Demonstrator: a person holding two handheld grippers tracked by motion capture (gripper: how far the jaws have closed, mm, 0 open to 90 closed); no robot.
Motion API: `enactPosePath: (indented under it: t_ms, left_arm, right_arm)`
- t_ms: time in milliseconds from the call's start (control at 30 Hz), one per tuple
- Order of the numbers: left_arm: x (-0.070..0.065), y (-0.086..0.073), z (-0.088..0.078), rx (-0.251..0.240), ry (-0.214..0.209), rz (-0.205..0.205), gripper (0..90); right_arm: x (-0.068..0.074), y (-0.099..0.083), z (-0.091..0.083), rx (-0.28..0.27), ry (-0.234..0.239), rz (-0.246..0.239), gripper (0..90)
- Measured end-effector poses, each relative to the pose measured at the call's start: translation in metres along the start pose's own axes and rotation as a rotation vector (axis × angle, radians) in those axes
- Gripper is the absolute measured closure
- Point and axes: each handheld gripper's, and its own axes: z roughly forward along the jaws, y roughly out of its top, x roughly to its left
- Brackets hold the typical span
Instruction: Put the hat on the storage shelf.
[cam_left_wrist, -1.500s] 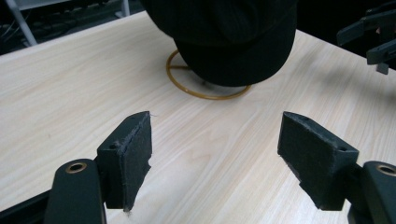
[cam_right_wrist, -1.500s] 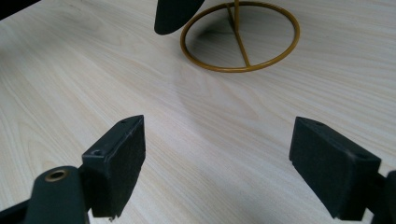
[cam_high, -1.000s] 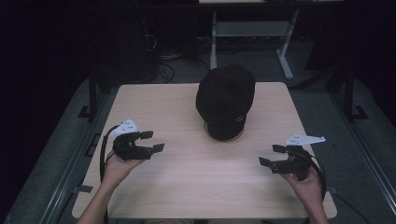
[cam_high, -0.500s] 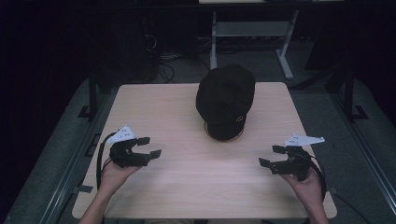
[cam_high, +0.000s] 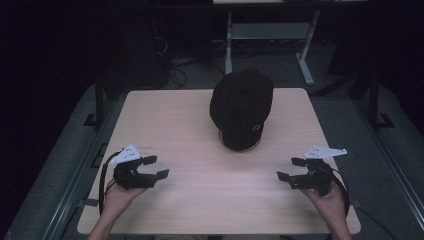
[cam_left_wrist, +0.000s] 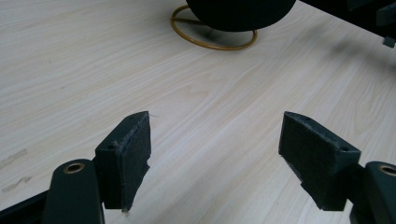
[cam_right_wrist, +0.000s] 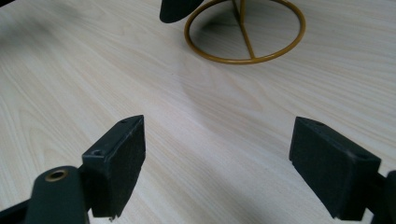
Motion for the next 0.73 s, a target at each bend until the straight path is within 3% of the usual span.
enactPosePath:
  t_ms: [267,433,533,633,733]
  left_arm:
    - [-0.002,-0.015,-0.008,0.009,0.007,-0.01,24.6]
    - [-0.011,-0.031,-0.012,0.012,0.01,0.009,24.4]
    - [-0.017,-0.039,-0.014,0.005,0.0,-0.006,23.8]
    - [-0.021,-0.039,-0.013,0.011,0.005,0.011,23.3]
    - [-0.021,-0.037,-0.012,-0.01,0.0,-0.002,21.9]
  right_arm:
    - [0.001,-0.004,-0.001,0.0,0.001,0.002,17.9]
    - [0.002,-0.006,-0.001,-0.011,0.003,0.007,17.7]
    - [0.003,-0.007,0.0,-0.025,0.003,0.007,16.6]
    - [0.005,-0.007,0.001,-0.036,0.002,-0.01,16.1]
    - [0.008,-0.007,0.002,-0.044,-0.003,-0.012,15.9]
